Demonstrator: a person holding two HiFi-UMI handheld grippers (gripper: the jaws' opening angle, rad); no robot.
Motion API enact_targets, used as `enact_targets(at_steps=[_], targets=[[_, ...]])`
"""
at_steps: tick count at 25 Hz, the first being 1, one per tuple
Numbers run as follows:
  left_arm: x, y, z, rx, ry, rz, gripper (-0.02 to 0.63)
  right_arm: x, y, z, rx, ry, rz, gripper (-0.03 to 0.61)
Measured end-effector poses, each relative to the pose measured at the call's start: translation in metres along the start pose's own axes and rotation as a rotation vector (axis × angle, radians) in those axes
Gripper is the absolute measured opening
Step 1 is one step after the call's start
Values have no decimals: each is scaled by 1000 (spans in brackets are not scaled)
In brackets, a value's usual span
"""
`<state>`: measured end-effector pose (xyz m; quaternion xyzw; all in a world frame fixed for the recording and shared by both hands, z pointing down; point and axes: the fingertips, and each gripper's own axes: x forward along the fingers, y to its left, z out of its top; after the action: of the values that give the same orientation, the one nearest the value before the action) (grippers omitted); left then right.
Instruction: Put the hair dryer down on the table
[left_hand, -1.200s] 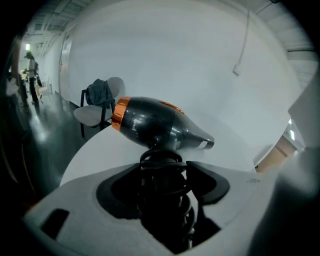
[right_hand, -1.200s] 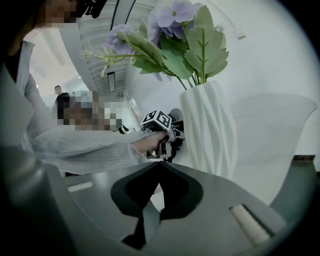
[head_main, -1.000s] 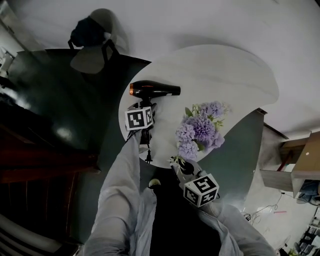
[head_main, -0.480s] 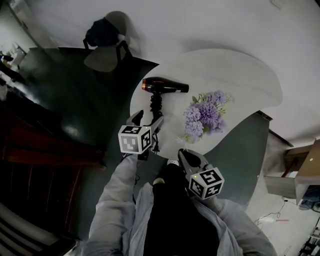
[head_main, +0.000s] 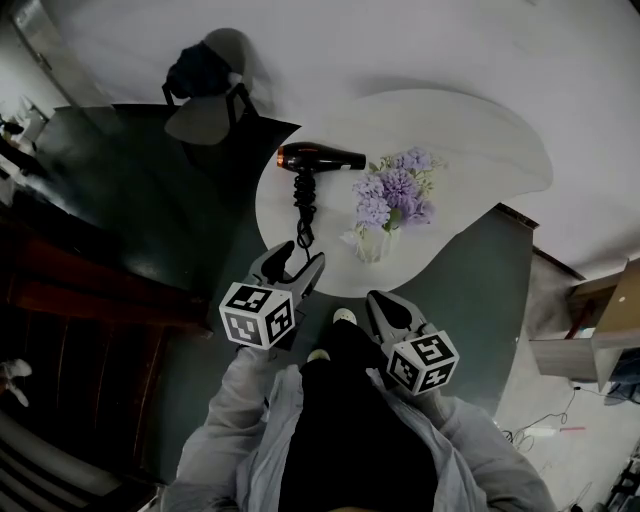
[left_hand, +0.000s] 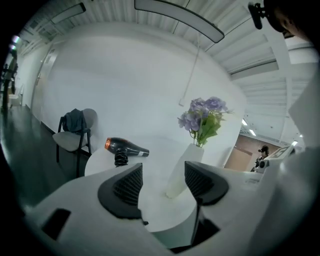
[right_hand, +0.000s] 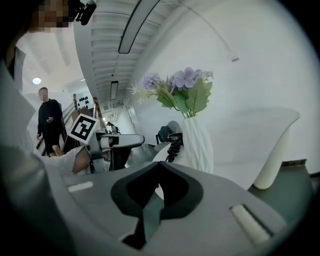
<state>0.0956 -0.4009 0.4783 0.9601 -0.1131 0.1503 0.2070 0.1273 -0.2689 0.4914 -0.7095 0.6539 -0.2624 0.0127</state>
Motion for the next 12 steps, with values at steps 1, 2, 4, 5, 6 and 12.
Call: enact_targets(at_steps=[1,2,4,5,6,12], targets=[[-4,-6,-5,2,5,-6,258,-4,0,-1,1,-5,-4,9],[-8,-11,-9,3,9,-11,245,-9,0,-1,3,-10,-9,9],[-16,-21,-19,-4,13,-20,218,-17,0,-1,7,-21,-18,9],[-19,-26,-23,-7,13,-26,203,-21,-1,-2,8,-26,-24,9],[-22,-30,-28,-3,14,-32,190,-25,-2,-2,10,-32,-31,9],[-38,-50,-48,67,1,-59,81,-48,-11,-3,12,-67,-78,9]])
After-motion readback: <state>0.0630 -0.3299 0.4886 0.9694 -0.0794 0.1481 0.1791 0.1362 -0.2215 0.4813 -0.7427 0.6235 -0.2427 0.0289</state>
